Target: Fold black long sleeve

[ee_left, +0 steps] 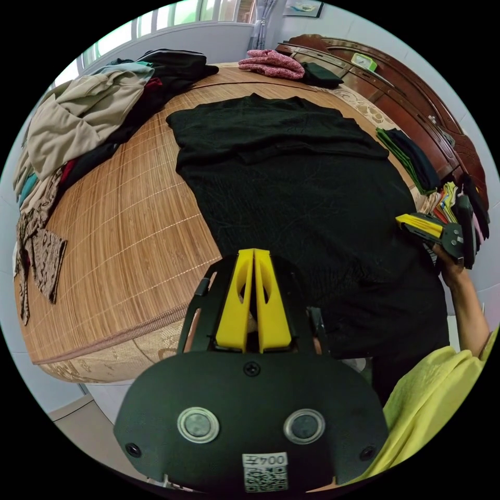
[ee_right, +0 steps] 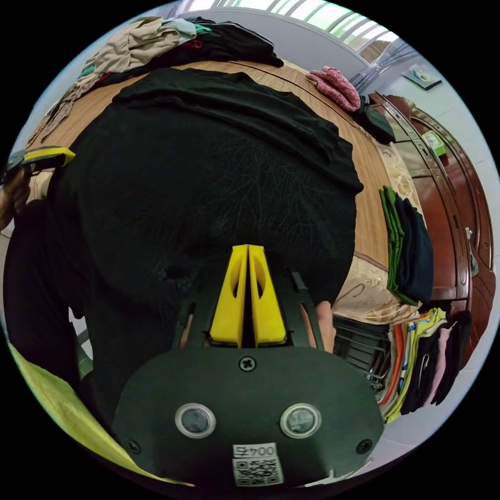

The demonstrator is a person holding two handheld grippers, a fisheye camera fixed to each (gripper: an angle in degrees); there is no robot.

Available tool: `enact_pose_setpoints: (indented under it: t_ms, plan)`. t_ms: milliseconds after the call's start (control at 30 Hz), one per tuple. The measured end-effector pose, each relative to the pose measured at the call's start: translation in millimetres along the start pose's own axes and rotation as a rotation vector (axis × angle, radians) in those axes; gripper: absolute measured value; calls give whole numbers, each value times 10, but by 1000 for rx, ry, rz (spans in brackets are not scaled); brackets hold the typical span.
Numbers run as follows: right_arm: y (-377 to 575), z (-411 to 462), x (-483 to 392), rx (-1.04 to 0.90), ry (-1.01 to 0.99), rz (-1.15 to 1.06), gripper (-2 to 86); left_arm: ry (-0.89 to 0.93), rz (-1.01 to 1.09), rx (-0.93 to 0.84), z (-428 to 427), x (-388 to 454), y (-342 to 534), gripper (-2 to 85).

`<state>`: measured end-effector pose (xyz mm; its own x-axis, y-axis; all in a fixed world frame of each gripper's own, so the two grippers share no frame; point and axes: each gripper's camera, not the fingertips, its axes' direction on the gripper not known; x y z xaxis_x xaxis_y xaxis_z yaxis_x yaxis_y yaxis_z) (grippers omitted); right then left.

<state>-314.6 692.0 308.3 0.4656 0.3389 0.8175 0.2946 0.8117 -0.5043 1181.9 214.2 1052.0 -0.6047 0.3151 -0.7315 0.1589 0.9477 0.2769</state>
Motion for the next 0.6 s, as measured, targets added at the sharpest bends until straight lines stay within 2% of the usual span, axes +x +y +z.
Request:
enact_pose_setpoints:
  t_ms: [233, 600]
  plan:
    - [205, 52, 214, 3, -129, 55, -8, 4, -5, 1, -4, -6, -40, 3]
    - [389, 137, 335, 11, -127, 44, -7, 4, 10, -15, -16, 2, -178, 3]
